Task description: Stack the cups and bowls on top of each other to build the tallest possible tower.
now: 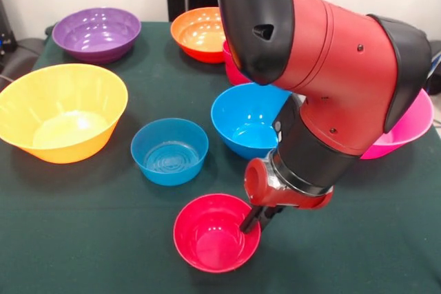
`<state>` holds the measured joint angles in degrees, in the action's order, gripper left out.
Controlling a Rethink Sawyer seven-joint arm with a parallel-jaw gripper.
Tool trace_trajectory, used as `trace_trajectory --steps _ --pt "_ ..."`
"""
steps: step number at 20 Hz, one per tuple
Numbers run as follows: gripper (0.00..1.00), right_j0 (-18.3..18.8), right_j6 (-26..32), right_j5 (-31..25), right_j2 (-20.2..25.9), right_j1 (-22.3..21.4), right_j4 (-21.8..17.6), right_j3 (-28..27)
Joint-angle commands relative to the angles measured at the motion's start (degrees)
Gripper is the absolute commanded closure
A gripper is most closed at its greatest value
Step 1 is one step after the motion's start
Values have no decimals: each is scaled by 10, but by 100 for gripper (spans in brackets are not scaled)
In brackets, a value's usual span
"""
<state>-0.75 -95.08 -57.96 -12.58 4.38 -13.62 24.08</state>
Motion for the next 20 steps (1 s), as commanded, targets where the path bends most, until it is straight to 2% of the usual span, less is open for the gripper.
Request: trace_trajectory --steps 1,9,20 --pt "100 -14 -134 -75 -3 -5 10 26" --pt "100 -27 -165 -52 -12 -32 29 103" --pt "100 -19 -208 -21 7 7 58 111"
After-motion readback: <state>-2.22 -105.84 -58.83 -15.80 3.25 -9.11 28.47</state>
